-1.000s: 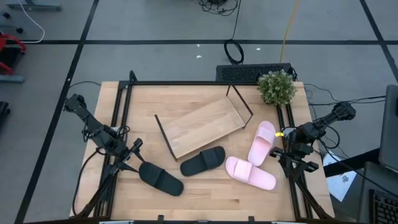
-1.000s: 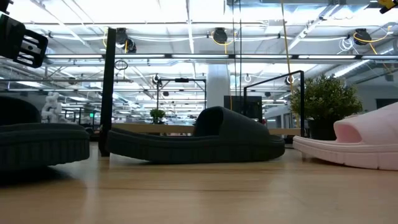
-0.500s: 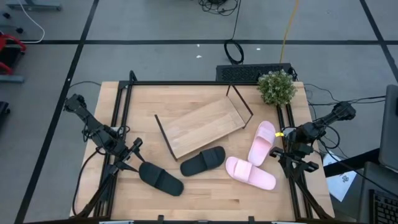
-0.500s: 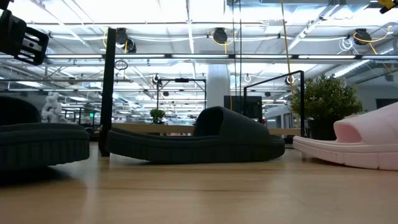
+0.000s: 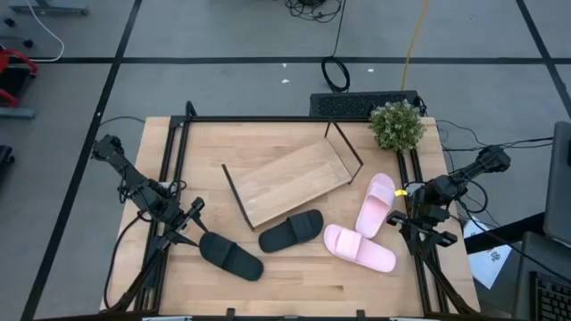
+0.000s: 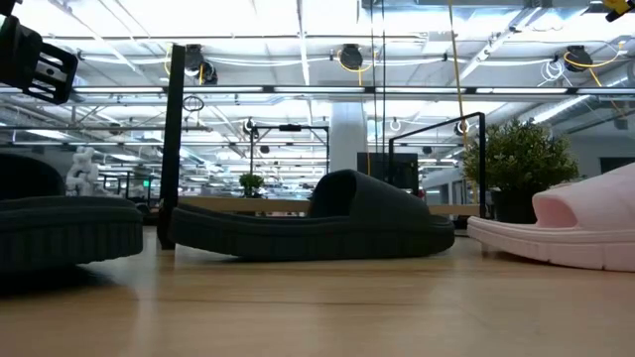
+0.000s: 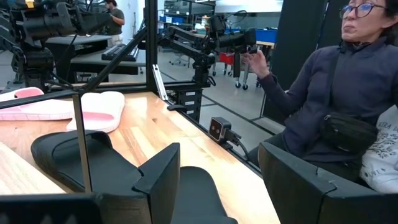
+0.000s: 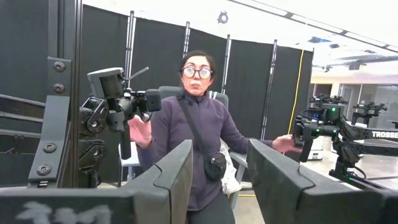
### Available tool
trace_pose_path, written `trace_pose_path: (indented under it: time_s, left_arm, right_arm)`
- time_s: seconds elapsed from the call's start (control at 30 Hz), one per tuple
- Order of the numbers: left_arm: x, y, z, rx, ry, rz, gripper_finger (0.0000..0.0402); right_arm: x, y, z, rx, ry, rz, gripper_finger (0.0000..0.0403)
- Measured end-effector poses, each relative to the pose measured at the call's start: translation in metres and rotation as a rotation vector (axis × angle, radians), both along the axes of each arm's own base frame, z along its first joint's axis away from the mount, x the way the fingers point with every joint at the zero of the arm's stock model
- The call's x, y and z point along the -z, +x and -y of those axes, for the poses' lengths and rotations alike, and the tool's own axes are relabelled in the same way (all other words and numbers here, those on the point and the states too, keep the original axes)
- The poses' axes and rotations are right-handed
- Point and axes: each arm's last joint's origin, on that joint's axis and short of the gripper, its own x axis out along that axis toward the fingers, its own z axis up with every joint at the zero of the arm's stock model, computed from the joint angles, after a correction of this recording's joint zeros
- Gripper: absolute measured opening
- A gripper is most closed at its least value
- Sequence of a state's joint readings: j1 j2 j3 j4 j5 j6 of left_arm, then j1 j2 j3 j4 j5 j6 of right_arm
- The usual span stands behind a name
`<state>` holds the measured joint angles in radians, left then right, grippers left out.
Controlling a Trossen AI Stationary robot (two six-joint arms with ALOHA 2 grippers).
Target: Pick and place slides into the shelf
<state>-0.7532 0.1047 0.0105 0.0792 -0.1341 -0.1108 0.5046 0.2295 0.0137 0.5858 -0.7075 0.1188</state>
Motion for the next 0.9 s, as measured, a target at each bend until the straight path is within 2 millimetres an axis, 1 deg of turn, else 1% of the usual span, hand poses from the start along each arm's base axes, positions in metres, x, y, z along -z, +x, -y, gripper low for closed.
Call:
trace_pose_path:
  time_s: [0.17,0.33,0.43,0.53,0.63,0.73,0.9]
  left_arm:
    - [0.0,0.0,0.0,0.0,0.001,0.001,0.0216]
    - [0.0,0.0,0.0,-0.008,0.042,0.03,0.0216]
    - [-0.002,0.001,-0.001,-0.056,0.046,0.055,0.0216]
    - [-0.006,0.002,-0.003,-0.107,0.021,0.082,0.0216]
    - [-0.009,0.002,-0.003,-0.115,-0.015,0.1,0.0216]
    - [-0.017,0.001,-0.004,-0.134,-0.004,0.196,0.0216]
    - [-0.029,-0.001,-0.006,-0.154,-0.087,0.294,0.0216]
  right_arm:
    - [0.0,0.0,0.0,0.0,0.0,0.0,0.0144]
    - [0.0,0.0,0.0,0.0,0.0,0.0,0.0144]
    - [0.0,0.0,0.0,0.001,-0.002,0.006,0.0144]
    - [-0.001,0.0,0.0,0.014,-0.008,0.059,0.0144]
    - [-0.005,-0.001,0.001,0.034,-0.002,0.14,0.0144]
    - [-0.01,-0.001,0.003,0.12,0.032,0.206,0.0144]
    - [-0.014,0.002,0.007,0.328,0.085,0.236,0.0144]
